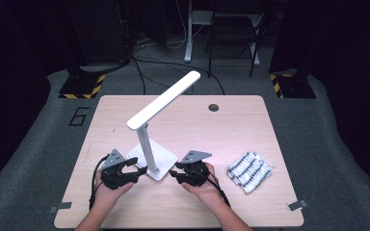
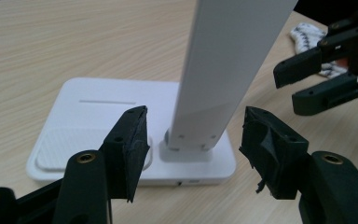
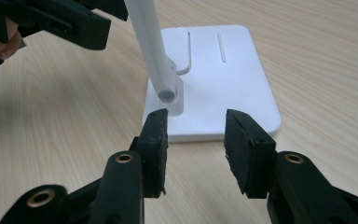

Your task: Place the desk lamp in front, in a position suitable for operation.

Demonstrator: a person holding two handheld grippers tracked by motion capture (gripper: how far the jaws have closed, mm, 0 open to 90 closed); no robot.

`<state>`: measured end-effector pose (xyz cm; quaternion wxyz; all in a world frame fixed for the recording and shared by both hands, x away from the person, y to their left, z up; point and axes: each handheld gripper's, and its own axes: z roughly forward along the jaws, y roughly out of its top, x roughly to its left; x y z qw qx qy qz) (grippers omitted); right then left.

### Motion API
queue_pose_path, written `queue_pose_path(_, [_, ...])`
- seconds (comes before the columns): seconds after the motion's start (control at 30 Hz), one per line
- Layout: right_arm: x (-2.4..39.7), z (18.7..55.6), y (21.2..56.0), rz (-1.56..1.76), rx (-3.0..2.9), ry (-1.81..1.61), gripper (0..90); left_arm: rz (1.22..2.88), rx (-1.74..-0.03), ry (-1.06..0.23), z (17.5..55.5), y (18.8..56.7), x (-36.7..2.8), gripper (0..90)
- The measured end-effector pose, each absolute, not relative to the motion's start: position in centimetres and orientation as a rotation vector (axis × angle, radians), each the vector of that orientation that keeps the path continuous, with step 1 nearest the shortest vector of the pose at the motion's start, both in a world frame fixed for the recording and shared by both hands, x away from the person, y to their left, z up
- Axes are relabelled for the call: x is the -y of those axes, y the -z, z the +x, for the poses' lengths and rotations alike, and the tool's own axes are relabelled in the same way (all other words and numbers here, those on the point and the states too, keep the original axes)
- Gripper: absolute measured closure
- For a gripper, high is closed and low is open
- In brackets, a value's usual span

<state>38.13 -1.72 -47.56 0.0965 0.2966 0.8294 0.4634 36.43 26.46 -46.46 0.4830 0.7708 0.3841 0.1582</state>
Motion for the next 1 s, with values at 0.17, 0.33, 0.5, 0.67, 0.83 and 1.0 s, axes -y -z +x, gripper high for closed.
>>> queue_pose_path(0.17, [3.8, 37.0, 47.5, 0.929, -2.418, -1.404, 56.6, 1.882, -0.927, -0.397, 37.3, 46.0, -24.7, 38.6])
queue_pose_path(0.33, [5.6, 36.1, 47.9, 0.983, -2.379, -1.451, 55.0, 1.897, -0.929, -0.425, 38.0, 45.7, -23.6, 40.7])
queue_pose_path(0.5, [6.9, 36.2, 48.4, 1.046, -2.328, -1.495, 54.3, 1.941, -0.896, -0.455, 37.8, 45.6, -23.4, 51.3])
queue_pose_path(0.67, [7.6, 36.2, 48.9, 1.079, -2.305, -1.468, 54.2, 1.926, -0.844, -0.438, 37.3, 45.8, -23.5, 52.0])
queue_pose_path(0.83, [8.0, 36.3, 49.0, 1.114, -2.276, -1.454, 53.2, 1.963, -0.731, -0.378, 36.5, 45.9, -23.8, 51.9])
queue_pose_path(1.0, [7.9, 36.3, 49.4, 1.116, -2.286, -1.419, 53.0, 1.996, -0.639, -0.29, 35.9, 45.8, -23.3, 51.7])
